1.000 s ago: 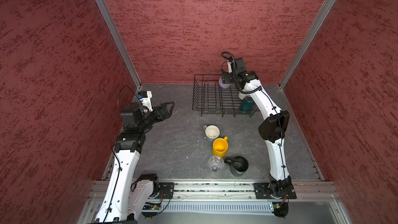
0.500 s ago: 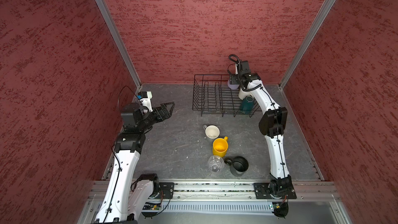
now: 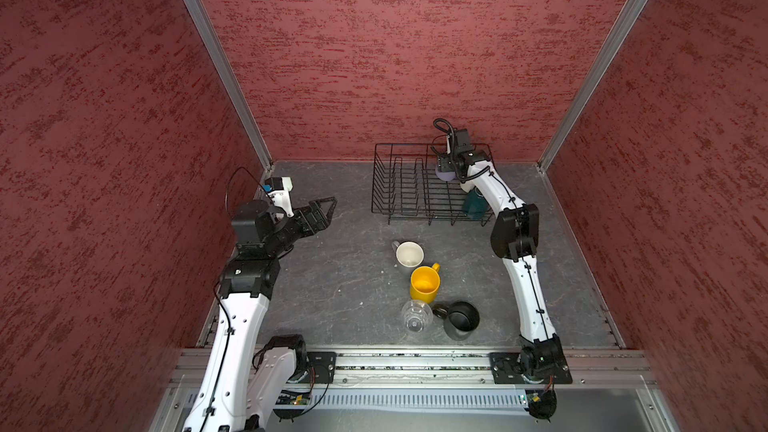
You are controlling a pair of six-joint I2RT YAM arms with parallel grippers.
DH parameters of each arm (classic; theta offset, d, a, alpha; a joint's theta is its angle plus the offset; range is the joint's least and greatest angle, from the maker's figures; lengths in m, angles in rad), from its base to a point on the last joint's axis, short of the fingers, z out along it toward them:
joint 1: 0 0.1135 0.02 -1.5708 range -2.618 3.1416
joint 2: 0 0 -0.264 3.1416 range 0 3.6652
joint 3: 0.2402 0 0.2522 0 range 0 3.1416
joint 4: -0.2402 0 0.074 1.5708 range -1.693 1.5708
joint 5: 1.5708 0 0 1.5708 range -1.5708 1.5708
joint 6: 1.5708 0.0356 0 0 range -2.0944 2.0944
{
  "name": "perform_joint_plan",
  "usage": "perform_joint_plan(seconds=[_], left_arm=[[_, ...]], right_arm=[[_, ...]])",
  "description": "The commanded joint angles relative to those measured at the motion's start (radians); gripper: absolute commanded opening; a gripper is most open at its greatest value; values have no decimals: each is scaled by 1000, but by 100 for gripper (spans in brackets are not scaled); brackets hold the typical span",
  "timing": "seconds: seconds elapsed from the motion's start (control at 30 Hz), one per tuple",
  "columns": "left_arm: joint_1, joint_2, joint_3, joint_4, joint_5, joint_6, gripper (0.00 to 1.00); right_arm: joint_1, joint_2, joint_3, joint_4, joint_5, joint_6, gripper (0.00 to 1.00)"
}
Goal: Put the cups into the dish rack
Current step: 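Lower the lilac cup upright into the rack with the right gripper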
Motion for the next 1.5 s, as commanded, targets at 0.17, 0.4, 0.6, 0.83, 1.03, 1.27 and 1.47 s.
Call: perform_joint_plan(seconds=[0.17, 0.4, 0.6, 0.83, 1.03, 1.27, 1.47], left_arm=[[9, -13, -15, -1, 1, -11, 100], [9, -14, -20, -1, 4, -14, 100], [10, -16, -23, 1, 7, -17, 100], [9, -15, -23, 5, 10, -18, 100], [9, -12, -26, 9, 12, -21, 100], [10, -7, -25, 13, 14, -22, 100], [9, -9, -22, 17, 13, -22, 100]], right_arm=[[-10, 47, 48, 39, 28, -6, 20], [-12, 49, 49, 26, 25, -11, 40], [-11, 48, 49, 5, 7, -19, 63], [-11, 22, 49, 15, -21, -7, 86], [-11, -9, 47, 27, -28, 2, 95], [-12, -81, 48, 37, -51, 14, 96], [-10, -197, 48, 41, -113, 46, 95]])
